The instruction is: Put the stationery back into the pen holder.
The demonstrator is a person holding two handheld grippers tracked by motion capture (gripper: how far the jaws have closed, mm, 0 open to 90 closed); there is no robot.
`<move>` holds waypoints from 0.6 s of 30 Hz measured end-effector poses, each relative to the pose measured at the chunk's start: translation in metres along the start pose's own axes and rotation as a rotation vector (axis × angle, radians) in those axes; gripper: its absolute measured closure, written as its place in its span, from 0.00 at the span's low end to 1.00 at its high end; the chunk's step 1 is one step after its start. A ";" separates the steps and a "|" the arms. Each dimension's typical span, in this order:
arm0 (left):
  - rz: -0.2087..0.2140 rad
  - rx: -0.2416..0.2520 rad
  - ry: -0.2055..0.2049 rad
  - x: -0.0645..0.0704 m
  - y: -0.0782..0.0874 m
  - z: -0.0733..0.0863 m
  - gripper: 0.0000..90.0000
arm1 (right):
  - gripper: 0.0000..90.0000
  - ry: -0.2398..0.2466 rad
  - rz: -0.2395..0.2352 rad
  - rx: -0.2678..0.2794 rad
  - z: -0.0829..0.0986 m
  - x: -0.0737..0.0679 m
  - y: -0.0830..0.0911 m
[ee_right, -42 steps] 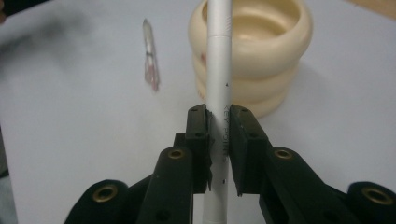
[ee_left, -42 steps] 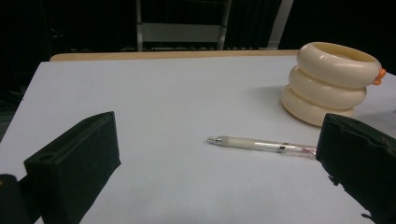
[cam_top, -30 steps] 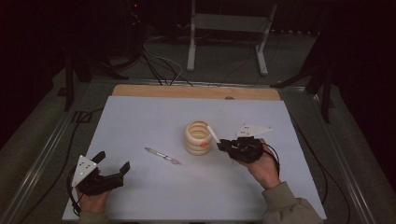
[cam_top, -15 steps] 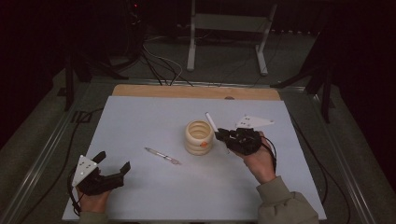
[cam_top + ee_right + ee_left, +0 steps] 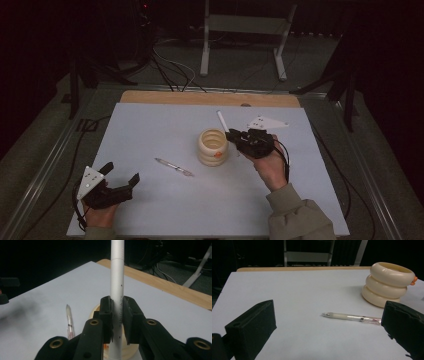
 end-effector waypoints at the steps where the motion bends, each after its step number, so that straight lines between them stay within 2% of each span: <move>1: 0.000 0.000 0.000 0.000 0.000 0.000 0.00 | 0.88 -0.001 0.004 0.004 -0.002 0.000 0.000; 18: 0.004 0.003 0.001 -0.001 0.000 0.000 0.00 | 0.88 -0.016 0.027 0.063 -0.022 0.001 -0.011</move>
Point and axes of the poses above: each handheld gripper's, and its own axes: y roughly backward along the jaws, z roughly out of its underside, x roughly to its right, the point moved 7 cm from there along -y, roughly forward along the jaws, and after that the axes turned 3 degrees about -x, right-handed, at the moved point
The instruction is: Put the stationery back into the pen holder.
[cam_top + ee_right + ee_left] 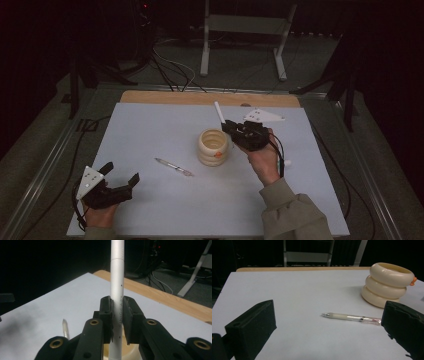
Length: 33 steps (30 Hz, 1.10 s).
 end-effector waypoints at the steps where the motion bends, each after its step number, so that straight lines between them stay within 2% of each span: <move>1: 0.000 -0.001 0.000 0.000 0.000 0.000 0.00 | 0.88 0.002 0.004 0.003 -0.001 0.000 -0.001; 15: 0.003 -0.003 -0.001 0.000 -0.001 0.000 0.00 | 0.88 -0.007 0.031 0.035 -0.007 0.003 -0.014; 33: 0.006 -0.003 0.000 0.000 -0.001 0.000 0.00 | 0.88 0.008 0.051 0.026 -0.003 0.004 -0.033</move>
Point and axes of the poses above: each handheld gripper's, and its own axes: y roughly backward along the jaws, z roughly out of its underside, x roughly to its right, the point moved 7 cm from there along -y, roughly forward along the jaws, and after that the axes turned 3 degrees about -x, right-handed, at the moved point
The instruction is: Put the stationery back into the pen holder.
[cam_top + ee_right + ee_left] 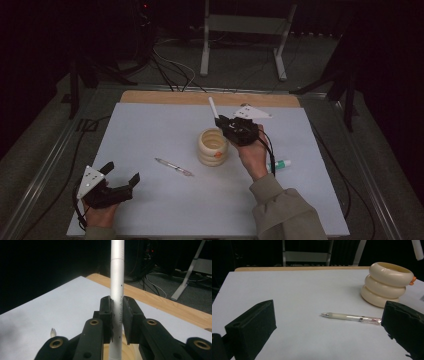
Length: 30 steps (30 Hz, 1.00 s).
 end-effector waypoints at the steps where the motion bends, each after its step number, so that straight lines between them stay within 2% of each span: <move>1: 0.000 -0.001 0.000 0.000 0.000 0.000 0.00 | 0.88 -0.002 0.001 -0.001 0.000 0.000 -0.001; 30: -0.001 -0.003 0.002 -0.001 0.000 0.000 0.00 | 0.88 0.018 0.011 -0.053 0.020 -0.004 -0.027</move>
Point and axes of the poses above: each handheld gripper's, and its own axes: y roughly backward along the jaws, z roughly out of its underside, x roughly to its right, the point moved 7 cm from there along -y, roughly forward along the jaws, and after that the axes turned 3 degrees about -x, right-handed, at the moved point
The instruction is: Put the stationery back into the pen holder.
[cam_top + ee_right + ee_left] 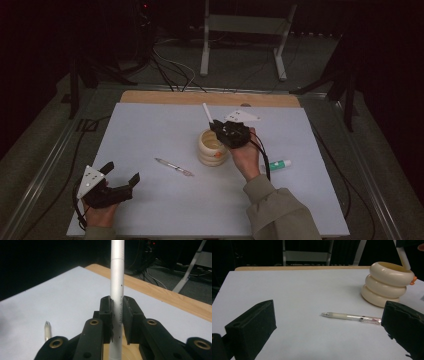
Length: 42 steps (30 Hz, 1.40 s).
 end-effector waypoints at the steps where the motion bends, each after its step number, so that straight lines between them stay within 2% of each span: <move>1: 0.000 -0.001 0.000 0.000 0.000 0.000 0.00 | 0.88 0.001 0.000 -0.003 0.001 0.000 -0.001; 10: -0.003 -0.002 0.001 -0.001 0.000 0.000 0.00 | 0.88 0.011 0.010 -0.025 0.011 -0.001 -0.009; 27: -0.004 0.000 0.002 -0.001 0.001 0.000 0.00 | 0.87 -0.002 0.007 -0.051 0.028 -0.003 -0.018; 42: -0.004 -0.001 0.001 -0.001 0.001 0.000 0.00 | 0.87 0.005 0.008 -0.071 0.033 -0.002 -0.021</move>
Point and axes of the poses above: each handheld gripper's, and its own axes: y roughly backward along the jaws, z roughly out of its underside, x roughly to its right, the point moved 7 cm from there along -y, roughly forward along the jaws, and after that the axes turned 3 degrees about -x, right-handed, at the moved point
